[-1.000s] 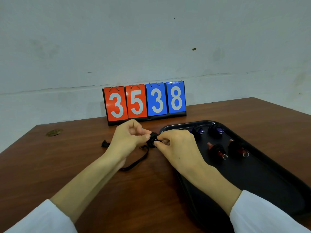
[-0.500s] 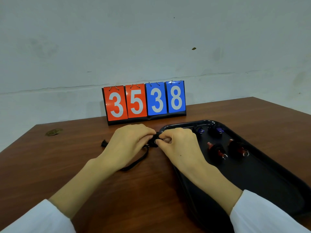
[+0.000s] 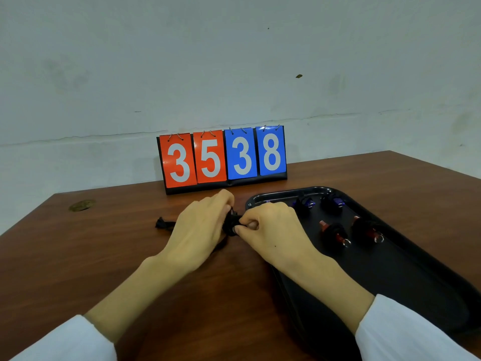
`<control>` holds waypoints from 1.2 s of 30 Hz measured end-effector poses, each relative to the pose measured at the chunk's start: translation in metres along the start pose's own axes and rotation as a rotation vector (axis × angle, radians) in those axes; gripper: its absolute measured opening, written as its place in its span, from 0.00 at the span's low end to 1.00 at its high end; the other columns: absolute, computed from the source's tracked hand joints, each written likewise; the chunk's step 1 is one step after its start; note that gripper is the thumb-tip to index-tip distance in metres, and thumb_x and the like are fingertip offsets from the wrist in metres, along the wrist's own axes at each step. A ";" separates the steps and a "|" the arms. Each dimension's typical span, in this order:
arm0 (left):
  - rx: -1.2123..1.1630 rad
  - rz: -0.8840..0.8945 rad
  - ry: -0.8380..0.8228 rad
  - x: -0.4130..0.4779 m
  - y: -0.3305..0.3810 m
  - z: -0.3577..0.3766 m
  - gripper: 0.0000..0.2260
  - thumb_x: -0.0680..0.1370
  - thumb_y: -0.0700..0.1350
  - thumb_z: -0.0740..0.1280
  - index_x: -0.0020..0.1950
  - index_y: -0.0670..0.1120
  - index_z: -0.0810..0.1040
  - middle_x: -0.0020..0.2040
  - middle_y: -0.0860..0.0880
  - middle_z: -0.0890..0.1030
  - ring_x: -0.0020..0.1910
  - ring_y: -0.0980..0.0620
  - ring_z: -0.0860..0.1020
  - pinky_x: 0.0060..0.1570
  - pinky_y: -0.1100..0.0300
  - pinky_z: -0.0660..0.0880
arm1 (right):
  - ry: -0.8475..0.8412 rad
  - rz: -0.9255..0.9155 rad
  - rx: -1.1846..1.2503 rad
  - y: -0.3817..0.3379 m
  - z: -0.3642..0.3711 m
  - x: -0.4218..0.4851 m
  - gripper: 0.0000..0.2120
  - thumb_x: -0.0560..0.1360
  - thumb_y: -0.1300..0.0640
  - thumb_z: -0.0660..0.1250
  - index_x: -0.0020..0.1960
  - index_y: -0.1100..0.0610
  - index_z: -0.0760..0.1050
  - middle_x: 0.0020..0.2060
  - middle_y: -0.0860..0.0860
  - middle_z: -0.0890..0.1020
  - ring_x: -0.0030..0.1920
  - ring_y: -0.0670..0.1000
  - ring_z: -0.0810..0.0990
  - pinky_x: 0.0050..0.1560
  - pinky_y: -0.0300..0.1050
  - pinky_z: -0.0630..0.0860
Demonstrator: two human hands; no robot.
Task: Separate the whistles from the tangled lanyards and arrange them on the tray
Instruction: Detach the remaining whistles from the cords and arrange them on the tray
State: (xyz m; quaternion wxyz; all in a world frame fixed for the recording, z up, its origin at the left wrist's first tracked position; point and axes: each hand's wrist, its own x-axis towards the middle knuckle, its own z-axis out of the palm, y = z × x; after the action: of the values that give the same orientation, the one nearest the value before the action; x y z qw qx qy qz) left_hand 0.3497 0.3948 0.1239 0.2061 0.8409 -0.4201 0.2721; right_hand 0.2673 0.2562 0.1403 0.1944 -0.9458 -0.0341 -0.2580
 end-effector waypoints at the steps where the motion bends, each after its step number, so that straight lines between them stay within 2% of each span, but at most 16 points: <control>1: -0.091 -0.075 -0.025 -0.001 -0.002 0.000 0.05 0.82 0.45 0.54 0.49 0.51 0.68 0.44 0.50 0.79 0.42 0.50 0.78 0.41 0.52 0.77 | 0.000 -0.024 0.001 -0.001 0.000 0.000 0.10 0.74 0.51 0.65 0.46 0.55 0.82 0.38 0.49 0.83 0.40 0.47 0.79 0.47 0.44 0.77; 3: -0.303 -0.186 -0.077 0.000 -0.001 -0.001 0.05 0.81 0.45 0.55 0.49 0.51 0.69 0.47 0.52 0.79 0.47 0.53 0.78 0.45 0.56 0.78 | 0.002 -0.039 0.006 -0.003 0.001 -0.001 0.09 0.74 0.51 0.66 0.46 0.54 0.82 0.38 0.49 0.83 0.40 0.46 0.79 0.47 0.44 0.77; 5: -0.646 -0.332 -0.121 0.000 0.006 -0.003 0.04 0.81 0.43 0.56 0.50 0.48 0.70 0.46 0.50 0.80 0.42 0.53 0.80 0.40 0.61 0.79 | 0.029 -0.004 0.036 -0.002 0.002 -0.001 0.08 0.73 0.52 0.67 0.45 0.54 0.83 0.38 0.48 0.84 0.41 0.45 0.80 0.46 0.43 0.78; 6: -0.833 -0.425 -0.113 0.000 0.010 -0.004 0.03 0.81 0.42 0.57 0.52 0.45 0.70 0.45 0.48 0.80 0.40 0.51 0.81 0.37 0.60 0.80 | 0.051 0.025 0.063 -0.002 0.002 -0.001 0.07 0.72 0.52 0.68 0.44 0.54 0.83 0.38 0.48 0.84 0.41 0.45 0.81 0.46 0.43 0.78; 8: -1.106 -0.614 -0.052 -0.005 0.016 -0.006 0.05 0.80 0.40 0.59 0.54 0.41 0.71 0.46 0.46 0.81 0.41 0.48 0.82 0.37 0.56 0.81 | 0.075 0.090 0.128 -0.002 0.001 0.000 0.06 0.70 0.52 0.70 0.45 0.52 0.81 0.38 0.45 0.83 0.39 0.42 0.80 0.44 0.38 0.77; 10: -1.225 -0.732 0.026 -0.011 0.019 -0.004 0.05 0.80 0.38 0.60 0.54 0.40 0.73 0.49 0.43 0.81 0.46 0.45 0.82 0.40 0.55 0.81 | 0.048 0.137 0.171 -0.002 0.001 0.000 0.06 0.70 0.52 0.71 0.46 0.50 0.79 0.35 0.43 0.81 0.36 0.40 0.77 0.41 0.31 0.74; 13: -1.202 -0.806 0.133 -0.023 0.023 -0.004 0.03 0.78 0.38 0.62 0.50 0.40 0.75 0.46 0.42 0.82 0.46 0.44 0.82 0.40 0.57 0.81 | -0.066 0.126 0.148 -0.005 -0.001 0.001 0.04 0.72 0.51 0.67 0.47 0.49 0.78 0.37 0.44 0.81 0.39 0.40 0.78 0.41 0.32 0.73; 16: -1.100 -0.813 0.142 -0.031 0.028 -0.003 0.03 0.77 0.39 0.65 0.50 0.42 0.75 0.44 0.41 0.82 0.44 0.42 0.81 0.40 0.57 0.79 | -0.105 0.108 0.108 -0.010 -0.007 -0.001 0.06 0.74 0.47 0.65 0.46 0.48 0.77 0.40 0.43 0.81 0.40 0.41 0.77 0.40 0.33 0.74; 18: -1.038 -0.783 0.115 -0.034 0.034 -0.002 0.05 0.76 0.40 0.67 0.51 0.42 0.75 0.42 0.40 0.82 0.41 0.43 0.80 0.39 0.60 0.76 | -0.113 0.106 0.122 -0.013 -0.010 -0.007 0.10 0.71 0.44 0.67 0.47 0.48 0.75 0.40 0.43 0.79 0.39 0.41 0.77 0.40 0.35 0.74; 21: -1.015 -0.742 0.095 -0.035 0.043 0.000 0.07 0.74 0.42 0.70 0.50 0.44 0.76 0.42 0.40 0.82 0.42 0.46 0.81 0.41 0.61 0.76 | -0.211 0.079 0.101 -0.016 -0.012 -0.022 0.18 0.68 0.46 0.71 0.55 0.47 0.70 0.44 0.41 0.76 0.39 0.39 0.74 0.40 0.30 0.71; 25: -1.006 -0.609 0.021 -0.036 0.053 0.002 0.06 0.76 0.45 0.68 0.48 0.43 0.78 0.40 0.46 0.82 0.39 0.57 0.80 0.38 0.68 0.74 | -0.176 0.147 0.174 -0.007 -0.020 -0.036 0.15 0.68 0.49 0.72 0.52 0.45 0.73 0.40 0.38 0.75 0.37 0.36 0.72 0.38 0.28 0.67; 28: -1.083 -0.565 -0.030 -0.037 0.059 0.004 0.09 0.79 0.45 0.62 0.49 0.41 0.78 0.42 0.46 0.81 0.40 0.54 0.79 0.41 0.61 0.76 | -0.128 0.246 0.183 0.007 -0.034 -0.049 0.13 0.68 0.49 0.71 0.52 0.45 0.75 0.39 0.38 0.76 0.39 0.36 0.73 0.36 0.28 0.67; 30: -1.078 -0.565 -0.012 -0.038 0.060 0.006 0.08 0.79 0.43 0.61 0.48 0.42 0.78 0.42 0.46 0.81 0.41 0.52 0.79 0.41 0.59 0.76 | -0.096 0.320 0.181 0.020 -0.044 -0.058 0.13 0.69 0.48 0.71 0.52 0.45 0.74 0.40 0.38 0.76 0.40 0.37 0.73 0.36 0.28 0.66; 34: -0.790 -0.577 0.061 -0.038 0.048 0.007 0.06 0.78 0.46 0.63 0.44 0.50 0.78 0.41 0.53 0.81 0.42 0.53 0.78 0.44 0.61 0.73 | -0.108 0.416 0.136 0.042 -0.054 -0.085 0.12 0.69 0.45 0.70 0.51 0.45 0.75 0.43 0.39 0.76 0.41 0.38 0.73 0.38 0.28 0.66; 36: -0.648 -0.571 0.103 -0.037 0.034 0.005 0.06 0.79 0.45 0.63 0.45 0.52 0.77 0.43 0.55 0.80 0.43 0.56 0.78 0.43 0.64 0.72 | -0.122 0.430 0.118 0.048 -0.054 -0.097 0.13 0.69 0.44 0.70 0.51 0.44 0.76 0.46 0.40 0.76 0.44 0.39 0.74 0.40 0.30 0.68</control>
State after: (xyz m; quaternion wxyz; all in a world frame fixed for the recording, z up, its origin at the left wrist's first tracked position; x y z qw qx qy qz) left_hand 0.3048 0.3945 0.1003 0.5469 0.8006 -0.2236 0.1000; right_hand 0.1662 0.1946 0.1173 0.2974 -0.9322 0.1413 -0.1504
